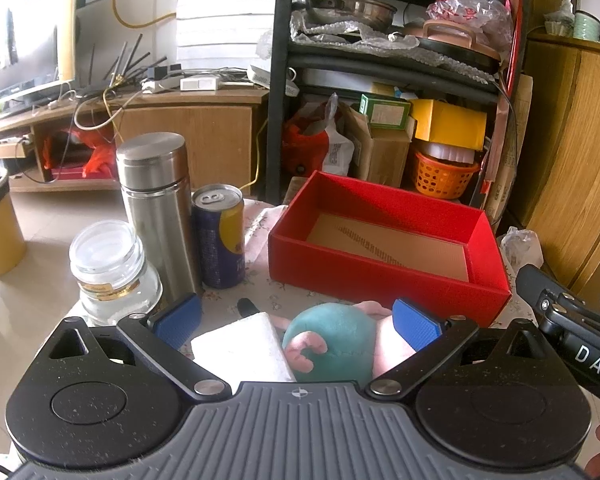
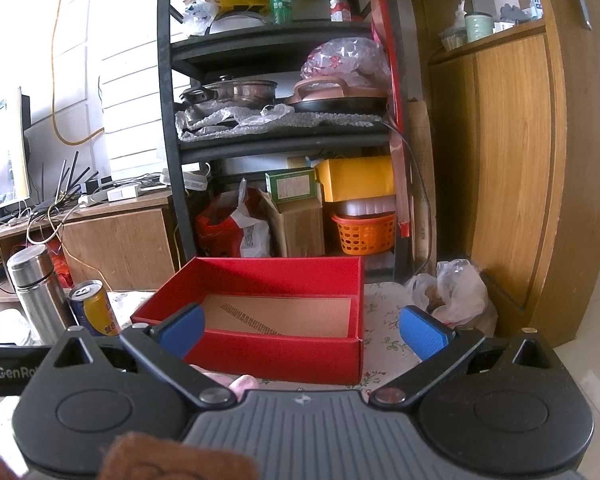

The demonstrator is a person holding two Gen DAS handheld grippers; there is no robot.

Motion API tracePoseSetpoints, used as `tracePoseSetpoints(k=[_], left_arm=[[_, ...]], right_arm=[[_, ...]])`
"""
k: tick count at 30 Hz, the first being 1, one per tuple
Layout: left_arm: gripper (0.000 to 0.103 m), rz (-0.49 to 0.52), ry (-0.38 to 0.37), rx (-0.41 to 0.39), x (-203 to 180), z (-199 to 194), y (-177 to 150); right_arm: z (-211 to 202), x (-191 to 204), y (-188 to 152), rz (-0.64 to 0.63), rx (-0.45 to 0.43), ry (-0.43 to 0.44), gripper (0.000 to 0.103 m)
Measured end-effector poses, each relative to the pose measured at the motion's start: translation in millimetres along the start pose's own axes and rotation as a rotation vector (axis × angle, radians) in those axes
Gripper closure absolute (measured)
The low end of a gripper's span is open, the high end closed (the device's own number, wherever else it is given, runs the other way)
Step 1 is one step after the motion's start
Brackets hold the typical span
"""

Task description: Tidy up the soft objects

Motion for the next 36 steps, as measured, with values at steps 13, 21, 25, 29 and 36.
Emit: tracePoseSetpoints(k=[13, 21, 25, 29, 36], left_arm=[[0.006, 0.001, 0.001, -0.002, 0.0, -0.2, -0.5], [0.006, -0.011, 0.001, -0.012, 3.1, -1.3, 0.6], [0.006, -0.012, 0.009, -0.009, 3.4, -0.4, 0.6], [0.006, -0.010, 0.010, -0.005, 2.5, -0.1, -0.2], [0.006, -0.010, 0.009, -0.006, 2.5, -0.1, -0.4]], right_arm=[[-0.4, 0.7, 0.1, 0.002, 0.001, 0.001, 0.024], [-0.4, 0.1, 0.2, 0.002, -0.005, -0.008, 0.024], [0.3, -0.9, 0.8, 0.009, -0.006, -0.015, 0.024], [1.0, -0.2, -0.6, 0.006, -0.006, -0.017, 0.024], [1.3, 0.1, -1.7, 0.006, -0.009, -0.017, 0.024]])
Point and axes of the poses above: each gripper's, at about its wrist camera, not at the fingertips, and z roughly the way its jaws point, x to its left, y to its top, the point moved 3 cm from there along z, roughly the way its jaws point, and after that the axes turned 4 degrees about -y, right-handed, at the moved point
